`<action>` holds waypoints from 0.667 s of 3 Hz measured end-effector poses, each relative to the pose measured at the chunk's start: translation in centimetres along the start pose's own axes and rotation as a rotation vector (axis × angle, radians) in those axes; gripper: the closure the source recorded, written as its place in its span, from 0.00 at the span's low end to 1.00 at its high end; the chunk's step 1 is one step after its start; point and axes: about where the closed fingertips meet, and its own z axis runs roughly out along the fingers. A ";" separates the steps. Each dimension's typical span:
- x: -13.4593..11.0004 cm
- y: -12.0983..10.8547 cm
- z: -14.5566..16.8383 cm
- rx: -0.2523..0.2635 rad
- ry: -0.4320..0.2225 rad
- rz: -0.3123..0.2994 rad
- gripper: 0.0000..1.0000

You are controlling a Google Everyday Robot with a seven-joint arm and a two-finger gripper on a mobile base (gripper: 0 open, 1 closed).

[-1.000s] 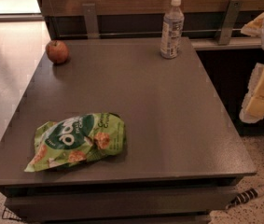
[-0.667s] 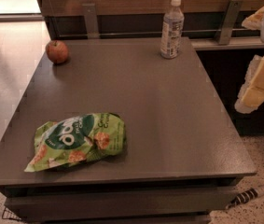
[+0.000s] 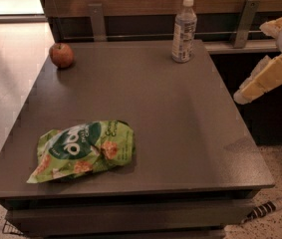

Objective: Move blue plastic bottle near green rice chip bag

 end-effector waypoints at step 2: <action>-3.1 -7.5 3.5 0.075 -0.404 0.142 0.00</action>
Offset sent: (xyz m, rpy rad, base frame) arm 0.1339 0.0007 0.0326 0.5936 -0.2627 -0.0350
